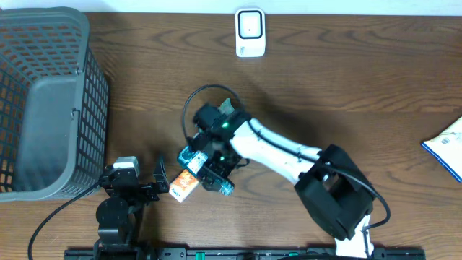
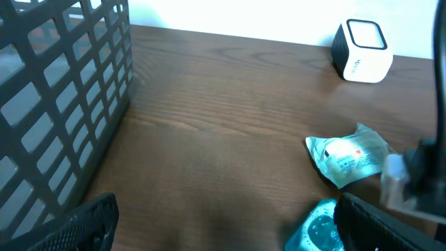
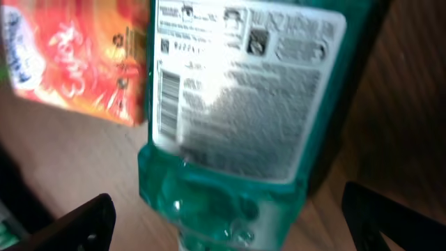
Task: Scan the item barcode
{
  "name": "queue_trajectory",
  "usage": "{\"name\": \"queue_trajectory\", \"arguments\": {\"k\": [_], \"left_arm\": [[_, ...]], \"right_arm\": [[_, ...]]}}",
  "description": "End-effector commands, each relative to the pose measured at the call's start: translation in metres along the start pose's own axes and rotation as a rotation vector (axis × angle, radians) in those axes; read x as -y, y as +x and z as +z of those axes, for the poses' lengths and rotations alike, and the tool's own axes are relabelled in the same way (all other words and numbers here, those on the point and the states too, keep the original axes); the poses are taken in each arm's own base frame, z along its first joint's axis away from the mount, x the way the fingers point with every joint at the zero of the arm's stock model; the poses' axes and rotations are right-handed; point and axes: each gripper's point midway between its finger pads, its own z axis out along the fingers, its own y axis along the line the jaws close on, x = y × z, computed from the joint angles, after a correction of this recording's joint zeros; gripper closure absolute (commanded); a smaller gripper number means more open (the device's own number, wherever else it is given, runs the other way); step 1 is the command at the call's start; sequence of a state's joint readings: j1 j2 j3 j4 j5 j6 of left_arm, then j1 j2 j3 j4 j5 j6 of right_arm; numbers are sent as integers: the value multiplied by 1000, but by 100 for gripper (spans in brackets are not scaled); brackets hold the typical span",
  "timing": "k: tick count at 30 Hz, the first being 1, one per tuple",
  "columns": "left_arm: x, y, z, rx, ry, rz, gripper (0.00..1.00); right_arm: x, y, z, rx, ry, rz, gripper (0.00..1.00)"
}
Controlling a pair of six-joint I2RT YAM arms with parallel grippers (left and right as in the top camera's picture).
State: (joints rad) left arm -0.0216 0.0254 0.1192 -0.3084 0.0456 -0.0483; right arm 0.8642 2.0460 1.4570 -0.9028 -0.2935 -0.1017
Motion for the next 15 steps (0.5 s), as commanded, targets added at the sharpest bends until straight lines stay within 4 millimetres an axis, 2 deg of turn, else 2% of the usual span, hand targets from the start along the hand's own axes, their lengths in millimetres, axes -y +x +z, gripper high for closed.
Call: {"name": "queue_trajectory", "arguments": {"k": [1, 6, 8, 9, 10, 15], "left_arm": [[-2, 11, 3, -25, -11, 10, 2], [-2, 11, 3, -25, -11, 10, 2], [-2, 11, 3, -25, -11, 10, 2], [-2, 11, 3, -25, -11, 10, 2], [-2, 11, 3, -25, -11, 10, 2], [-2, 11, 3, -25, -11, 10, 2]], "right_arm": [[15, -1, -1, 10, 146, 61, 1], [13, -2, 16, 23, 158, 85, 2], [21, -1, 15, 27, 187, 121, 14], [25, -1, 15, 29, 197, 133, 16], [28, -1, 13, 30, 200, 141, 23], [46, 4, 9, 24, 244, 190, 36]]}}
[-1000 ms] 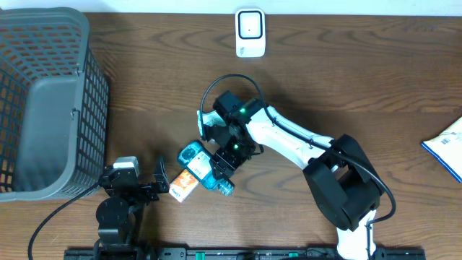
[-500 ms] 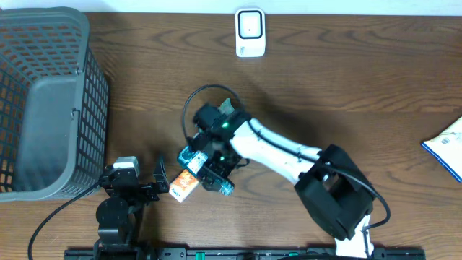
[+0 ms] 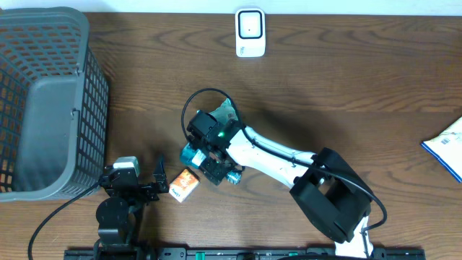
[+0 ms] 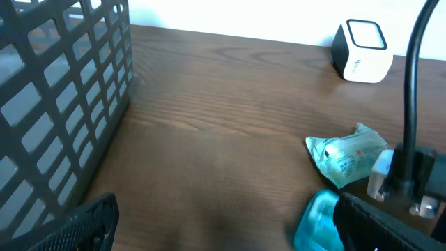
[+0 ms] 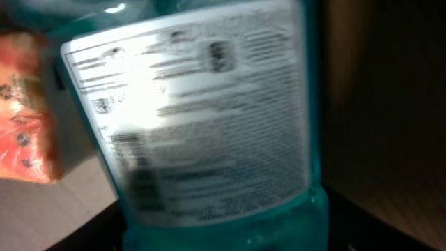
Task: Scan the item barcode
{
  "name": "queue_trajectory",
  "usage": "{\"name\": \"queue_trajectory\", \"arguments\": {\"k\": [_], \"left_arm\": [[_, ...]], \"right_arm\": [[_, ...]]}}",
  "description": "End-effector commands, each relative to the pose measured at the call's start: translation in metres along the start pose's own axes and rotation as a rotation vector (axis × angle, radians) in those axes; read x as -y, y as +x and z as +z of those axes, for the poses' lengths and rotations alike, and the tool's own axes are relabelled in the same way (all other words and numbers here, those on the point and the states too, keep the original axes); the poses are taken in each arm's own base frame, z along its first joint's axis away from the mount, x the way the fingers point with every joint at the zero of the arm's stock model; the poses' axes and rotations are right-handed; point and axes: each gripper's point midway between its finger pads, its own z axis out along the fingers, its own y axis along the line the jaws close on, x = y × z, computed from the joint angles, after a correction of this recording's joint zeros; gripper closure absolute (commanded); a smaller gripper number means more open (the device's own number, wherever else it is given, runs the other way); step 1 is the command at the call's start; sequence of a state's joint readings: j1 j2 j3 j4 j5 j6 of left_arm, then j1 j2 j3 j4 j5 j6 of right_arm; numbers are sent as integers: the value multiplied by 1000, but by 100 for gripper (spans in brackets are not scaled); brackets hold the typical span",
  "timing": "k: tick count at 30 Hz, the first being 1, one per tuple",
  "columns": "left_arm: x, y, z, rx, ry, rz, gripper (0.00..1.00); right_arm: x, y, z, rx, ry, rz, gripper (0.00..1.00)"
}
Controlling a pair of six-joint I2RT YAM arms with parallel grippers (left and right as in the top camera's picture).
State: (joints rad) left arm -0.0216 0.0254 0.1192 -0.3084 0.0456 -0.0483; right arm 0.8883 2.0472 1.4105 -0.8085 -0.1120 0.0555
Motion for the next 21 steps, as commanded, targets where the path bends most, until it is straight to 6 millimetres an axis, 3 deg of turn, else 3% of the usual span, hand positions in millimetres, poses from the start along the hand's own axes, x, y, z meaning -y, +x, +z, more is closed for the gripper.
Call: {"name": "queue_trajectory", "arguments": {"k": [1, 5, 14, 18, 21], "left_arm": [[-2, 11, 3, -25, -11, 10, 2], [-2, 11, 3, -25, -11, 10, 2], [-2, 11, 3, -25, -11, 10, 2], [-2, 11, 3, -25, -11, 10, 2], [-2, 11, 3, -25, -11, 10, 2]], "right_arm": [[29, 6, 2, -18, 91, 95, 39], [63, 14, -3, -33, 149, 293, 54], [116, 49, -14, -122, 255, 547, 55], [115, 55, -17, -147, 252, 556, 53], [113, 56, -34, -140, 253, 574, 50]]}}
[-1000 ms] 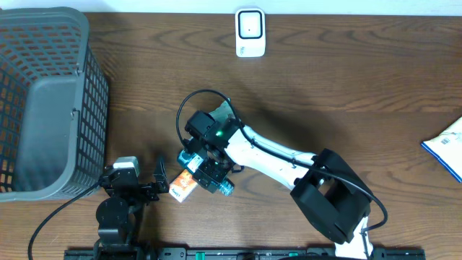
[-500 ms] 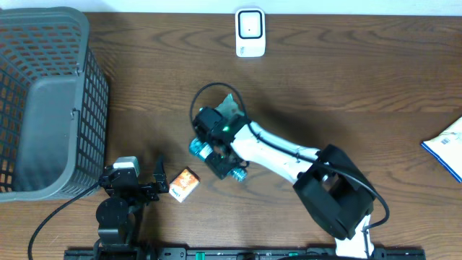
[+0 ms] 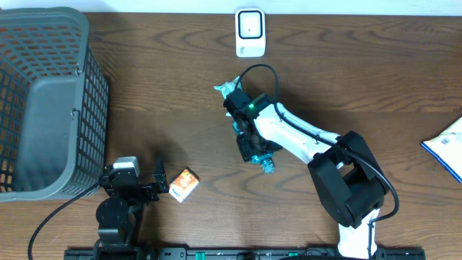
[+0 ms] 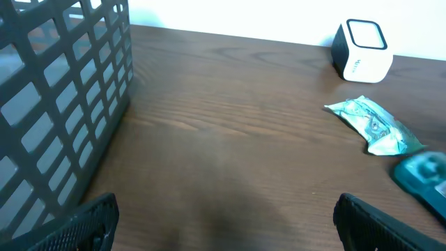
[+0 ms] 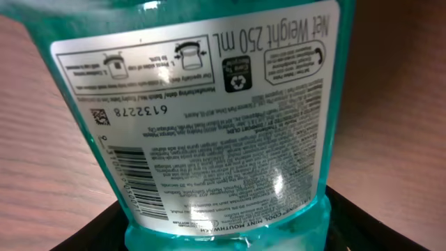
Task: Scan the item barcode
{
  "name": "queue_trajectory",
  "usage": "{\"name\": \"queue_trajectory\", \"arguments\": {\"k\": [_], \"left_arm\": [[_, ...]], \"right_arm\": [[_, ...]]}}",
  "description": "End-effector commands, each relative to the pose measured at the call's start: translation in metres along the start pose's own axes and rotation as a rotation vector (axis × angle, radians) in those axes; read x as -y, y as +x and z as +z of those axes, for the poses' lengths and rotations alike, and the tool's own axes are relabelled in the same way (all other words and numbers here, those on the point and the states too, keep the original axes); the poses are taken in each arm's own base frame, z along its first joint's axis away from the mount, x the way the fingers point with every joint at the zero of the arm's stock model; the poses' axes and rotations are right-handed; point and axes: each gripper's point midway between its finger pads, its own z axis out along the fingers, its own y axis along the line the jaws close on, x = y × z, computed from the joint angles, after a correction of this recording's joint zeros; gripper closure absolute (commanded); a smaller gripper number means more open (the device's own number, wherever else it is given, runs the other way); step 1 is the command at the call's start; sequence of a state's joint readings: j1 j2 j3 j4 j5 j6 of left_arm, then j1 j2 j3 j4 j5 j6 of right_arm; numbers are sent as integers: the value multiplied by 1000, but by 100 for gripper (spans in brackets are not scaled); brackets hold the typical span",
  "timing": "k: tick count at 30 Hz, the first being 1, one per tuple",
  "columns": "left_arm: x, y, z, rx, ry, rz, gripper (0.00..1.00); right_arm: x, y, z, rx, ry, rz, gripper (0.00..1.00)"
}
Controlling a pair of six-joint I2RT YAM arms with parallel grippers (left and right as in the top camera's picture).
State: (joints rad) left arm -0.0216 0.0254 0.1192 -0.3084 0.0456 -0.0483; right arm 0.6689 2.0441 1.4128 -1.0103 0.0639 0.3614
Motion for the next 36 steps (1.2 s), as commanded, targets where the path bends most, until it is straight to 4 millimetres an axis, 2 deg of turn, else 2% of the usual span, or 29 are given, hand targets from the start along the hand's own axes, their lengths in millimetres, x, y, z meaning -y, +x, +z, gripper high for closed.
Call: {"name": "queue_trajectory", "arguments": {"k": [1, 4, 5, 8, 11, 13, 16, 20, 23, 26, 31, 36], "left_arm": [[-2, 11, 3, -25, -11, 10, 2], [-2, 11, 3, -25, -11, 10, 2], [-2, 11, 3, -25, -11, 10, 2], [-2, 11, 3, -25, -11, 10, 2], [-2, 11, 3, -25, -11, 10, 2], [-2, 11, 3, -25, -11, 10, 2], [-2, 11, 3, -25, -11, 10, 2], [-2, 11, 3, -25, -11, 10, 2], [-2, 11, 3, -25, -11, 10, 2], [-2, 11, 3, -25, -11, 10, 2], [-2, 11, 3, -25, -11, 10, 2], [-2, 11, 3, -25, -11, 10, 2]], "right_arm": [[9, 2, -21, 25, 24, 50, 44], [10, -2, -56, 99, -6, 56, 17], [10, -5, -71, 141, -23, 56, 3], [8, -17, -104, 269, -68, 27, 1], [7, -21, -114, 312, -83, 22, 1], [7, -22, -111, 308, -81, 23, 1], [7, -26, -95, 279, -67, 8, 1], [16, -30, -75, 228, -55, 36, 1], [14, -34, -74, 208, -165, 38, 1], [3, -45, -79, 240, -311, -79, 1], [28, -57, -51, 230, -190, -64, 1], [17, -64, -27, 206, -201, -67, 1]]}}
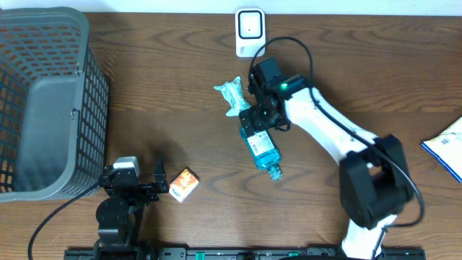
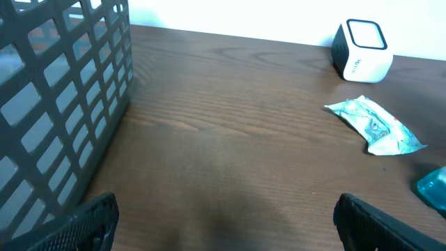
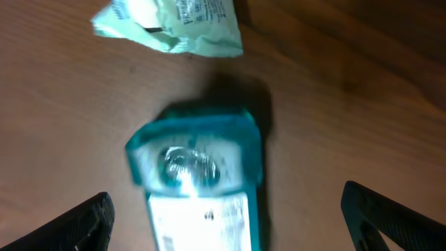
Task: Scan the item barcode
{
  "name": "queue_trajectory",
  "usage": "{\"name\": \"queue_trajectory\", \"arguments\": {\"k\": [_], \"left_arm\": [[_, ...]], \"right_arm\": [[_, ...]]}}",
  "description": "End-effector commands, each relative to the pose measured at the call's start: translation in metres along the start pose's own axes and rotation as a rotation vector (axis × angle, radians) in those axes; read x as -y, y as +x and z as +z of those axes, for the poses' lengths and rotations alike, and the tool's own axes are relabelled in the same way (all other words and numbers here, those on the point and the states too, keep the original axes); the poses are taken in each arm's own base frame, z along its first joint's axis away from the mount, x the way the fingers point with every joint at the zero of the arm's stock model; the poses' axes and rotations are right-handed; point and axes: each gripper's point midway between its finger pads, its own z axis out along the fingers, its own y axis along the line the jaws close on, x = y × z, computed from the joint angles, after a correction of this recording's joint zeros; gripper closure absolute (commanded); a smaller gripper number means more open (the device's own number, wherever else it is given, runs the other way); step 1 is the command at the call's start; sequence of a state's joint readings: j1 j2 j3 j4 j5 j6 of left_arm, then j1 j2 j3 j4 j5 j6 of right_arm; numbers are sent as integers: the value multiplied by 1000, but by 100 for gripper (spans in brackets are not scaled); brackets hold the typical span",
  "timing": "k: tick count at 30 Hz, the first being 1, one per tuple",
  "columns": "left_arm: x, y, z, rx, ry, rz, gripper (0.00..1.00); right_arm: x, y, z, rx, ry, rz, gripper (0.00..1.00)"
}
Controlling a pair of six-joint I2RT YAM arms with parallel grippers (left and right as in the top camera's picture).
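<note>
A teal mouthwash bottle (image 1: 263, 150) lies on the wooden table, cap toward the front right. Its base and white label (image 3: 198, 209) fill the right wrist view. My right gripper (image 1: 258, 119) hovers over the bottle's base end; the same gripper (image 3: 233, 213) is open, with both fingers standing well clear of the bottle's sides. The white barcode scanner (image 1: 250, 32) stands at the far edge, and the left wrist view shows the scanner (image 2: 362, 59) too. At the front left my left gripper (image 2: 226, 223) rests open and holds nothing.
A crumpled teal pouch (image 1: 232, 92) lies just left of my right gripper. An orange carton (image 1: 184, 184) sits beside the left arm. A dark mesh basket (image 1: 43, 101) fills the left side. Blue-and-white papers (image 1: 447, 148) lie at the right edge.
The right gripper held the bottle close to its camera at mid-table. Now the bottle lies on the table, the gripper is open, and it sits farther back toward the scanner.
My right gripper was open around the bottle beside the orange carton at the front left. Then it had the bottle gripped there, then held it at mid-table near the pouch. Now the bottle lies released in front of the scanner. The left arm never moved.
</note>
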State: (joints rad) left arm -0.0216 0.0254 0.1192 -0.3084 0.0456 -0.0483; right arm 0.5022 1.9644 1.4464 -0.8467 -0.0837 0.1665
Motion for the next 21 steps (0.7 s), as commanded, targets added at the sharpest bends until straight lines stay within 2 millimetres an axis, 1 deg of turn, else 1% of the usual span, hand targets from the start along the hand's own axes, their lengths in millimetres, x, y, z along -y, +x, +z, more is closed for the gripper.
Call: {"name": "queue_trajectory", "arguments": {"k": [1, 6, 8, 11, 14, 18, 21], "left_arm": [[-2, 11, 3, -25, -11, 10, 2], [-2, 11, 3, -25, -11, 10, 2], [-2, 11, 3, -25, -11, 10, 2], [-2, 11, 3, -25, -11, 10, 2], [-2, 11, 3, -25, -11, 10, 2], [-2, 11, 3, -25, -11, 10, 2], [-2, 11, 3, -25, -11, 10, 2]], "right_arm": [[-7, 5, 17, -34, -3, -29, 1], [-12, 6, 17, -45, -28, -21, 1], [-14, 13, 16, -74, -56, -15, 1], [-21, 27, 13, -141, -140, -22, 1], [-28, 34, 8, -170, -242, -49, 1], [-12, 37, 8, -184, -246, -32, 1], [-4, 47, 9, -220, -256, 2, 1]]}}
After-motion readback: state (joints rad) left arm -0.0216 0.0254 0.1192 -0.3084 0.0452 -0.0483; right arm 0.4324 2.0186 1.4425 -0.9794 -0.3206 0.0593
